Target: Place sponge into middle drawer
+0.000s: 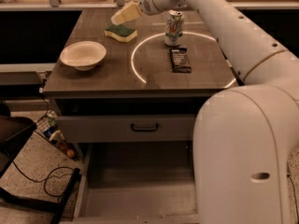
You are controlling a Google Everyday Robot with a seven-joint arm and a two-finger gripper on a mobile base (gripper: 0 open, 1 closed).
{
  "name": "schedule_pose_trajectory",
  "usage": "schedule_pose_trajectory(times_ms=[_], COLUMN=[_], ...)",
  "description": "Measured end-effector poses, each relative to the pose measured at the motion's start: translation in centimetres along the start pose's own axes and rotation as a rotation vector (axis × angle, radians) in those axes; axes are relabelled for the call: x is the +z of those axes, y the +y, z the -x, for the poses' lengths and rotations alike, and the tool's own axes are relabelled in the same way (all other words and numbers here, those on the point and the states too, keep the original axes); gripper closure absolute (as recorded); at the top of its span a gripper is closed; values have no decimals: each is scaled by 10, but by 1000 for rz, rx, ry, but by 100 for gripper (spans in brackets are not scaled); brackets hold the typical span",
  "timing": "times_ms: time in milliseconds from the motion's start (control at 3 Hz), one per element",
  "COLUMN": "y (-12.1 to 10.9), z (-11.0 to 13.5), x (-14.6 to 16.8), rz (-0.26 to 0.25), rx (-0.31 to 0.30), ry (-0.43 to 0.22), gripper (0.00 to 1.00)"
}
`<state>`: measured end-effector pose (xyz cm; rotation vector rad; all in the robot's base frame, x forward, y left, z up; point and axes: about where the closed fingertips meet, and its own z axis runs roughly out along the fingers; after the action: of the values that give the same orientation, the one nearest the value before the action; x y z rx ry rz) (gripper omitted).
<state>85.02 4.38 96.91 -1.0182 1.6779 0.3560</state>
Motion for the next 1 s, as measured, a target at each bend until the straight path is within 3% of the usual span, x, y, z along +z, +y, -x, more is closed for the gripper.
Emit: schedule_pose_trajectory(times_ms=[333, 1000], y=[-10, -8], z=[-12, -31], x=[18, 52], rz=[-13, 36], rx=[28, 66], ry=[21, 63], gripper=[0, 0])
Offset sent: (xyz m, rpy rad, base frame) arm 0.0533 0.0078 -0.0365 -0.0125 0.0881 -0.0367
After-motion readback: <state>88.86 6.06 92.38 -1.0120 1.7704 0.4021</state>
